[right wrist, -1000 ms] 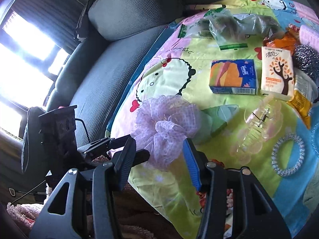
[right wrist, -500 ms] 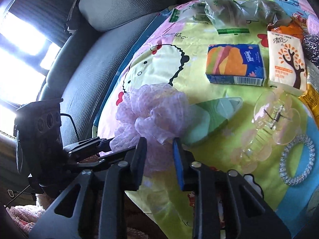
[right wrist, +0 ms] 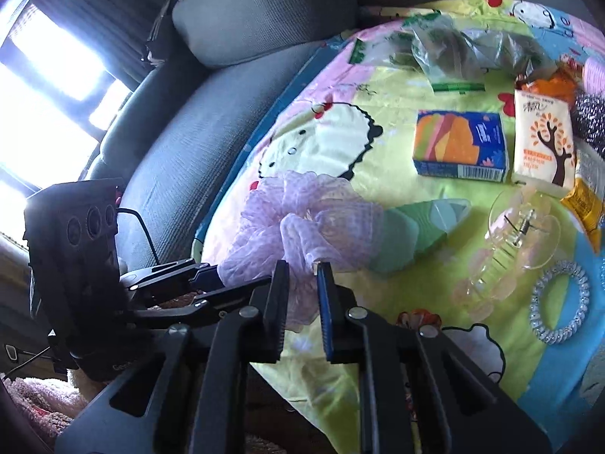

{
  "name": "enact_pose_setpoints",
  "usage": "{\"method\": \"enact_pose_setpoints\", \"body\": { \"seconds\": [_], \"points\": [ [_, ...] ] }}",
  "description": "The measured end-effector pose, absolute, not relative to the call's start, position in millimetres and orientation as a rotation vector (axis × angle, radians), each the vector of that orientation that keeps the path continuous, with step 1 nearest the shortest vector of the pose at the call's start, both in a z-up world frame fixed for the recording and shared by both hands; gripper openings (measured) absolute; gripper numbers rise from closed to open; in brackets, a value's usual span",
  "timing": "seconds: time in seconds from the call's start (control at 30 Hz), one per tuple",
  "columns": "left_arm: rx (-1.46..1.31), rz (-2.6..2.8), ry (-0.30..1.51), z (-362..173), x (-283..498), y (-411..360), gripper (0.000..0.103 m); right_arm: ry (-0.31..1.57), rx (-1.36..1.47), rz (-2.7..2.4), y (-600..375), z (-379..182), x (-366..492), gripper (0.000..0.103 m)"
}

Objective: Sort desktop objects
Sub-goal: 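Lower both tools together onto the lavender mesh bath puff, then close both tools on the lavender mesh puff and lift it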

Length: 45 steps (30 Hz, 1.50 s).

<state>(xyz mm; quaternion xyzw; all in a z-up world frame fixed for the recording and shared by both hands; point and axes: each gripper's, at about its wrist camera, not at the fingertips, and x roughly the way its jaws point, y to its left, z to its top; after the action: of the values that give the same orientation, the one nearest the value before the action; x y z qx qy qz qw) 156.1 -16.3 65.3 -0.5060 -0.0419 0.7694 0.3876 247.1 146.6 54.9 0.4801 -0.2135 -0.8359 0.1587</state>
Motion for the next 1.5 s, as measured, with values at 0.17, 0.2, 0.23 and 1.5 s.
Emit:
{"method": "enact_pose_setpoints", "body": {
  "seconds": [0.17, 0.2, 0.23, 1.5],
  "points": [
    [-1.249, 1.974, -0.096, 74.9, 162.0, -13.8, 0.033, -0.570, 1.328, -2.439, 146.7, 67.5, 254.0, 0.015],
    [-1.242, 1.975, -0.094, 76.5, 163.0, -13.1, 0.033, -0.572, 1.322, -2.442, 147.0, 69.1, 255.2, 0.015],
    [-1.240, 1.974, -0.091, 76.4, 163.9, -11.6, 0.033, -0.569, 1.316, -2.447, 146.4, 70.8, 256.9, 0.015],
    [-1.333, 1.935, 0.062, 60.0, 183.8, 17.0, 0.033, -0.633, 1.502, -2.448, 165.5, 24.6, 257.1, 0.019]
  ]
}}
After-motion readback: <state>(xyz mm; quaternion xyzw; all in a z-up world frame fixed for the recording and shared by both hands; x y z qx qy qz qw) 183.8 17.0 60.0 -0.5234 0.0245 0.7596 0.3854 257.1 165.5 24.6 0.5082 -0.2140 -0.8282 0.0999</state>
